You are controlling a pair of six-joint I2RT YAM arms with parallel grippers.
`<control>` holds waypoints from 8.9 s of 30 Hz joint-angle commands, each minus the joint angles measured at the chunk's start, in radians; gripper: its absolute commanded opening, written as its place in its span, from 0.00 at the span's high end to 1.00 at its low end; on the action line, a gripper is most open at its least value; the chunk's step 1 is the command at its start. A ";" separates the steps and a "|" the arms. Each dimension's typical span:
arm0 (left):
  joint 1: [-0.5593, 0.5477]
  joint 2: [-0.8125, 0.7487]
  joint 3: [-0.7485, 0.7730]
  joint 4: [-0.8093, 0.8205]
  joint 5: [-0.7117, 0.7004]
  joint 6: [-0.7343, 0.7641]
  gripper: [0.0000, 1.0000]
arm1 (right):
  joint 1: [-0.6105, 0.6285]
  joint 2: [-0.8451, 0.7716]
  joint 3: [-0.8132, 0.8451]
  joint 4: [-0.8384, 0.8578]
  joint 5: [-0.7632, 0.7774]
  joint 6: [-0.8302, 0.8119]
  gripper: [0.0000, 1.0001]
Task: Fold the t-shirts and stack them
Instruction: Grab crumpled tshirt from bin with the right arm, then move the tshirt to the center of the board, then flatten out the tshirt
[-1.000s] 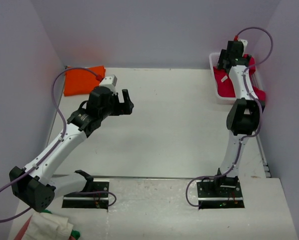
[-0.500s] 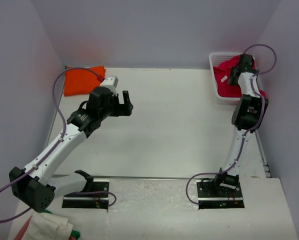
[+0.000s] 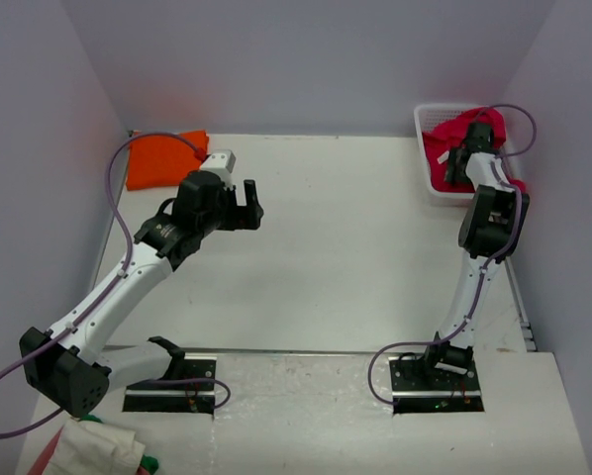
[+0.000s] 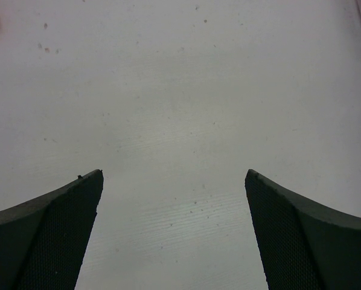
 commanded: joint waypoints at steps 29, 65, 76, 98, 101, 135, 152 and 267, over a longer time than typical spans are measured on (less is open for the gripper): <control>-0.004 0.046 -0.110 0.061 -0.092 -0.019 0.00 | 0.121 -0.296 0.177 0.225 -0.043 0.063 1.00; 0.078 0.095 -0.449 1.269 0.972 -0.537 0.00 | 0.729 -1.023 0.368 -0.142 -0.611 0.020 1.00; -0.080 0.014 -0.363 1.222 0.930 -0.445 0.81 | 0.755 -1.002 0.435 -0.268 -0.459 -0.037 1.00; 0.008 0.183 -0.136 0.890 0.766 -0.071 0.00 | 0.775 -1.074 0.395 -0.340 -0.644 0.049 1.00; 0.057 0.211 -0.119 0.844 0.782 -0.084 0.00 | 0.773 -1.064 0.443 -0.384 -0.660 0.054 1.00; 0.066 -0.199 0.129 0.029 -0.392 -0.045 0.00 | 0.880 -0.739 0.101 -0.159 -0.376 -0.048 0.98; 0.037 -0.092 -0.026 -0.068 -0.041 -0.053 0.00 | 0.687 -0.637 0.017 -0.358 -0.057 0.164 0.01; -0.011 -0.045 -0.320 -0.144 0.066 -0.289 1.00 | 0.891 -0.012 0.154 -0.392 -0.562 0.226 0.52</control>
